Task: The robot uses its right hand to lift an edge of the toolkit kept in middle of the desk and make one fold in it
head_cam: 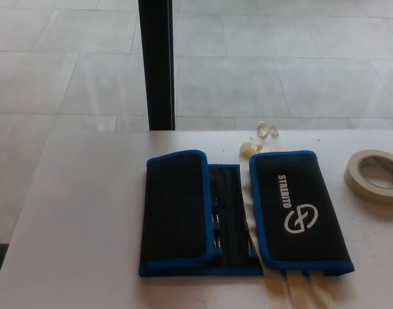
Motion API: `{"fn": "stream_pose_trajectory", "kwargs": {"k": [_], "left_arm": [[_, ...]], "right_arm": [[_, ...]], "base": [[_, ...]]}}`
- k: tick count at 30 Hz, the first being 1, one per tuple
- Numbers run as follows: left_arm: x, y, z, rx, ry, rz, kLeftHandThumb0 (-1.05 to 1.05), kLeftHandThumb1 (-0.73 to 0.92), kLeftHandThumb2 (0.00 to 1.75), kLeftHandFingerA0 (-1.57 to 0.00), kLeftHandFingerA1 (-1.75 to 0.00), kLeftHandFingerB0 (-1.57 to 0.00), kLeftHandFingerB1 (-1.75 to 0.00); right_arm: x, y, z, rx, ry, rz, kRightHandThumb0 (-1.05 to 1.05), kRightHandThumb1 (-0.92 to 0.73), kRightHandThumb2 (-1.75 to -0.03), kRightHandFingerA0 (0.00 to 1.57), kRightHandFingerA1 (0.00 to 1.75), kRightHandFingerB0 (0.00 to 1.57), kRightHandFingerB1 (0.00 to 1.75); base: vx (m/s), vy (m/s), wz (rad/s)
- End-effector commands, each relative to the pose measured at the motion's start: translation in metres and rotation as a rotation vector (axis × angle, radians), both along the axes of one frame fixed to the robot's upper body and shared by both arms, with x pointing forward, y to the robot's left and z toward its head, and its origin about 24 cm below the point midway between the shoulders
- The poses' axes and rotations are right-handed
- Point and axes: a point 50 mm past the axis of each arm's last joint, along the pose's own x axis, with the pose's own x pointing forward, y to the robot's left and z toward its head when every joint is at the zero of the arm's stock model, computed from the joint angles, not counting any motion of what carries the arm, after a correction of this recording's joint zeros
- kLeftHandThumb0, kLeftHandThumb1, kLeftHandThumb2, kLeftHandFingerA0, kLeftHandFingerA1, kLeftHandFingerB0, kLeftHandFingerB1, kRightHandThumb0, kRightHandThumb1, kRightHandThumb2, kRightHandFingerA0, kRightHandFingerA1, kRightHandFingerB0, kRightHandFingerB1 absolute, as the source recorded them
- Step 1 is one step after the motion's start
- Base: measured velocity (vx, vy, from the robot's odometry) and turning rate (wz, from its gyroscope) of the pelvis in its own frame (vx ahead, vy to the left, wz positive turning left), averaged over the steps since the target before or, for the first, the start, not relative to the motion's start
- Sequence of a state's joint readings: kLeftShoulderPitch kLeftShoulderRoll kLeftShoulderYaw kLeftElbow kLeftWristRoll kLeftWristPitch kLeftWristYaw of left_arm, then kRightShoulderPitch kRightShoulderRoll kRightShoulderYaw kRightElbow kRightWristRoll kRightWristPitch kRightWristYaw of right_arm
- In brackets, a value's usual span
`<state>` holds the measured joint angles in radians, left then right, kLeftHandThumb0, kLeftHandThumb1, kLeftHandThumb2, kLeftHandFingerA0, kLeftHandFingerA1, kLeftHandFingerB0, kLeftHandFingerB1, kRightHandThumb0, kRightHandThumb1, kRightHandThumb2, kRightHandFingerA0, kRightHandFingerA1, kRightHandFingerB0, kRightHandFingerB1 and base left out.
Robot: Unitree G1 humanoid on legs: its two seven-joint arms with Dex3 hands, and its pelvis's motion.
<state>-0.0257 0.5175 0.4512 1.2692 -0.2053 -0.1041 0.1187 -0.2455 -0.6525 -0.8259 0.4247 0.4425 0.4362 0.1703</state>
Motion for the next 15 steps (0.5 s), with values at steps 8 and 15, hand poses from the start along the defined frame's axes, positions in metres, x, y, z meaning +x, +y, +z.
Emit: {"fn": "stream_pose_trajectory", "kwargs": {"k": [8,15], "left_arm": [[-0.010,0.009,0.006,0.005,-0.033,0.037,-0.64,0.67,0.59,-0.69,-0.65,-0.58,-0.50],[-0.008,0.007,0.005,0.012,-0.026,0.040,-0.65,0.72,0.61,-0.64,-0.65,-0.54,-0.52]], "right_arm": [[-0.138,-0.038,-0.125,0.567,-0.246,-1.058,-0.63,-0.81,-0.64,0.80,1.20,0.47,0.81],[-0.131,-0.015,-0.161,0.503,0.037,-0.945,-0.62,-0.79,-0.64,0.66,1.18,0.17,0.61]], "base": [[0.00,0.000,0.00],[0.00,0.000,0.00]]}}
